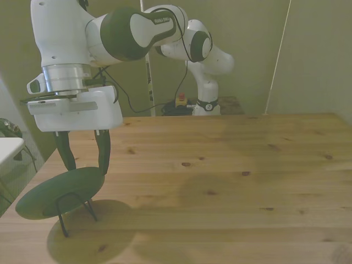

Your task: Unload the plate

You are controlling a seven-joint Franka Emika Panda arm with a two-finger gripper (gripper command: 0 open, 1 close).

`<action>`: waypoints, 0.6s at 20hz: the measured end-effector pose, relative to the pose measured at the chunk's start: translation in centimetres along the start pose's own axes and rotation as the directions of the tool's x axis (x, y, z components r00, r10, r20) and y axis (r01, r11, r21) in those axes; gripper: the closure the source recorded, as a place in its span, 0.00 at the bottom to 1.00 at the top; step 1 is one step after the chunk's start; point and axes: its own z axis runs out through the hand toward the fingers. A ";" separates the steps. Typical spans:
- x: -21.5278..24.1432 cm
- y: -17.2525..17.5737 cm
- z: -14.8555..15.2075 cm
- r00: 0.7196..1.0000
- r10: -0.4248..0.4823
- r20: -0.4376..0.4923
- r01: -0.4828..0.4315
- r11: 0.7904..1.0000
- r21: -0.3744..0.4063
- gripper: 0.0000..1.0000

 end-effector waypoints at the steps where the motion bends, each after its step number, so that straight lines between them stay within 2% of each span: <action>1: 0.0 0.1 0.1 1.000 0.001 0.001 -0.001 1.000 0.002 1.00; 12: 0.1 0.2 2.0 1.000 0.015 -0.019 -0.014 0.999 0.034 1.00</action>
